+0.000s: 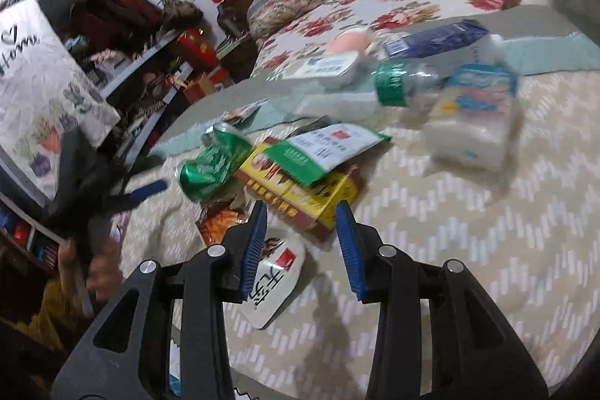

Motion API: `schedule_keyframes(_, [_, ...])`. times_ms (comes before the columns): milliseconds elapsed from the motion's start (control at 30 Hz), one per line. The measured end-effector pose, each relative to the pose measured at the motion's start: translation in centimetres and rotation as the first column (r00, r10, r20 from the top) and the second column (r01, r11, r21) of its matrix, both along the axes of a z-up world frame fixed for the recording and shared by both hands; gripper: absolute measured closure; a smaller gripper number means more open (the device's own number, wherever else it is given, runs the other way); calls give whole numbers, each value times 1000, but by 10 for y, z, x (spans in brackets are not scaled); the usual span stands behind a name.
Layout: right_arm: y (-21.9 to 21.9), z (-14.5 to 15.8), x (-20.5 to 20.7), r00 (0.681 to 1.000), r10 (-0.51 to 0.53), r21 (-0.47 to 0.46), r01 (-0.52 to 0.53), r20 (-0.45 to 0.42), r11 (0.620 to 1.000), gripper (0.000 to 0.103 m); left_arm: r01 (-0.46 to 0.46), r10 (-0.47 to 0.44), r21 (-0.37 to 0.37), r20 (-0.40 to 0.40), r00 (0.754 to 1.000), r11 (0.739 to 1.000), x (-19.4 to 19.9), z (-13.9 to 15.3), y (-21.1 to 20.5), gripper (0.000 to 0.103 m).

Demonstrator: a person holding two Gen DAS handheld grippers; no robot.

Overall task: Collect trash
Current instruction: 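Grasp the crushed green can with the left gripper while the right gripper grasps the orange wrapper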

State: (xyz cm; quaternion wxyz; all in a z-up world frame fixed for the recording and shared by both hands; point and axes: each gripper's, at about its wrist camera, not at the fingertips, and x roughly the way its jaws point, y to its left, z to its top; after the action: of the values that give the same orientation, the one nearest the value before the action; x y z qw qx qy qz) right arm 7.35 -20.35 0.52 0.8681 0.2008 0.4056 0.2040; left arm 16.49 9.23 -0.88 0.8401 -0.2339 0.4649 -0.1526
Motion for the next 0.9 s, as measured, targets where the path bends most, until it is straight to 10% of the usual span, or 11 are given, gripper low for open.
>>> schedule_keyframes(200, [26,-9,-5,999,36,-84,-38,-31,996,61,163,-171,-101,-74,982,981,49,-25,-4,22])
schedule_keyframes(333, [29,-19,-10,998,20,-71,-24,-59,997,61,229,-247,-158,-107,963,961,43,-31,-8,58])
schedule_keyframes(800, [29,-28,-46,996,60,-51,-63,-67,997,57,247,-279,-244,-107,954,938,-44,-42,-32,41])
schedule_keyframes(900, [27,-32,-53,995,66,-32,-69,-81,997,84,243,-268,-212,-94,959,946,-43,-40,-37,47])
